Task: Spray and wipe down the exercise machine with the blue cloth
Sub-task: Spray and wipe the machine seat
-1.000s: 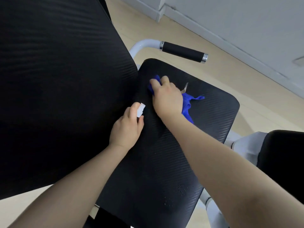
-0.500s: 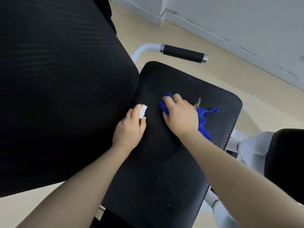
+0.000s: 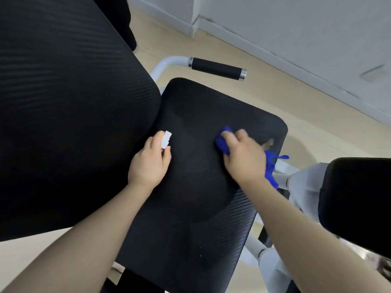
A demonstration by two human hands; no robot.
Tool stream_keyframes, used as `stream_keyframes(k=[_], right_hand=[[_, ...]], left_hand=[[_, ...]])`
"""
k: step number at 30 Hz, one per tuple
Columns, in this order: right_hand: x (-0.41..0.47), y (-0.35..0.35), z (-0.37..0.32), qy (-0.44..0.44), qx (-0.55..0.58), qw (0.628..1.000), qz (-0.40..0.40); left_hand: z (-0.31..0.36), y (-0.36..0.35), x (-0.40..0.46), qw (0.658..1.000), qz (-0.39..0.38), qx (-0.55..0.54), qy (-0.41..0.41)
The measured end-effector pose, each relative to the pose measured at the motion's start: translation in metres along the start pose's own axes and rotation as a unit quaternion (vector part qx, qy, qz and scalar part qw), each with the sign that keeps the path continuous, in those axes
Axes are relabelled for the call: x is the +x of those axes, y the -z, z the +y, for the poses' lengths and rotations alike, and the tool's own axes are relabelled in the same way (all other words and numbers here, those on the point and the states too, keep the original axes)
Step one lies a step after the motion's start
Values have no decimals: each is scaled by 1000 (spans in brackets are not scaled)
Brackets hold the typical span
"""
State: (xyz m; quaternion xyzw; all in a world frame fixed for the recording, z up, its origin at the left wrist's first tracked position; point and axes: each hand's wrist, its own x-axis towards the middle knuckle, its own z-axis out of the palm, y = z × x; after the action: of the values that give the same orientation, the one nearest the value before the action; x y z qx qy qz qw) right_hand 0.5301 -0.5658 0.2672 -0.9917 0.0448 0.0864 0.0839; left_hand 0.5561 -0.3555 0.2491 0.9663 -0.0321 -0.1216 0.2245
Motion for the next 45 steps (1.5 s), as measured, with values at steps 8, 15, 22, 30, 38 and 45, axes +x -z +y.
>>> stream_keyframes(k=[8, 15, 22, 30, 38, 45], right_hand=[[43, 24, 48, -51, -73, 996, 27], [-30, -9, -3, 167, -49, 984, -28], [24, 38, 49, 1, -96, 995, -40], [-54, 6, -1, 106, -100, 985, -93], [-44, 39, 16, -2, 22, 990, -141], [-39, 48, 19, 10, 33, 993, -115]], left_hand=[[-1, 3, -1, 998, -23, -63, 6], [-9, 17, -9, 991, -98, -79, -51], [-3, 32, -12, 984, -139, 8, -108], [6, 9, -50, 988, -120, 74, -63], [14, 38, -89, 971, 3, 165, -175], [1, 34, -101, 978, -6, 178, -110]])
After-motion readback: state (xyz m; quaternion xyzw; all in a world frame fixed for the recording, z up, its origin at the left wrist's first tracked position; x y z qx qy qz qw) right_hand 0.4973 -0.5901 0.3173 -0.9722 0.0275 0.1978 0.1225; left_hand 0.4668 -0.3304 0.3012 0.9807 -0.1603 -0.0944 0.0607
